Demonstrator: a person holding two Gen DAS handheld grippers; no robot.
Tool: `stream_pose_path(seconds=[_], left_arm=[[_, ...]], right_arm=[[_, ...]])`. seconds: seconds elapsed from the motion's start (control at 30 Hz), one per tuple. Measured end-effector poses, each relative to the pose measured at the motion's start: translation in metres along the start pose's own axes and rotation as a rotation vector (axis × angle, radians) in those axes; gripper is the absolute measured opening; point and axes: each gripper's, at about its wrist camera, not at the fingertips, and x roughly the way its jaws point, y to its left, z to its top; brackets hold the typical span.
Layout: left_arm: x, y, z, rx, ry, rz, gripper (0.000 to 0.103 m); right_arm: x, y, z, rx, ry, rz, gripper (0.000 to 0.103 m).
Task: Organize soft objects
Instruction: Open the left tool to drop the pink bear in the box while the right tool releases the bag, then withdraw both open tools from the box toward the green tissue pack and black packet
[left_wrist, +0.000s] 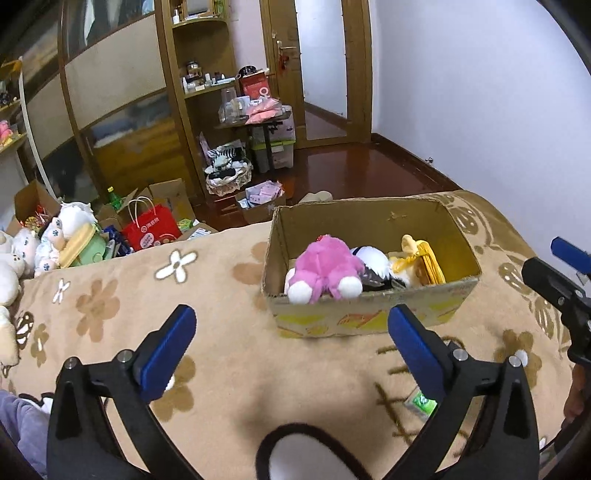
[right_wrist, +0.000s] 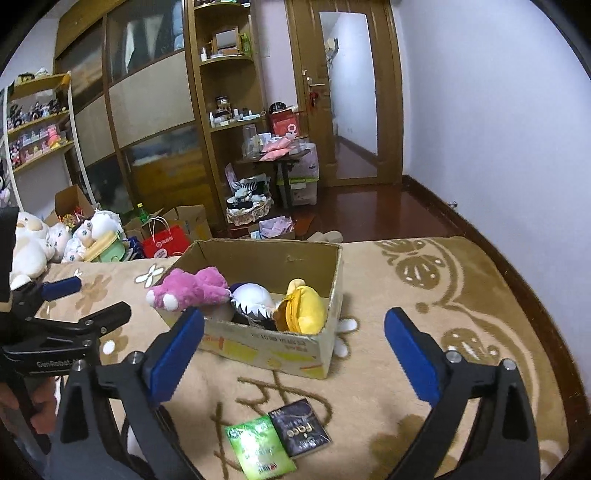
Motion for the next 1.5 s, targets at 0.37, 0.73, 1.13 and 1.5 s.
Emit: stream_pose_path(seconds=[0.37,0.73,1.13,1.5], left_arm=[[-0.019,-0.012,-0.024,0.007,0.063,-0.051,0.102],[-0.013,-0.034,-0.036,0.037,0.113,-0.081,0.102],[0.024,-0.049,-0.051,0.012,0.220,-0.127,0.102],[0.042,-0.066,-0.059,0.063,0.262,-0.144,0.102]], right_arm=[[-0.018,0.001,-0.024,0.004,0.027,-0.008,0.103],[-0.006,-0.008,-0.048,0.056,0.082,-0.008,0.103],[0.017,-0.022,-0.060,0.117,0.139,-0.036,0.103],[0.036,-0.032,-0.064,0.152,0.185,-0.041,0.103]])
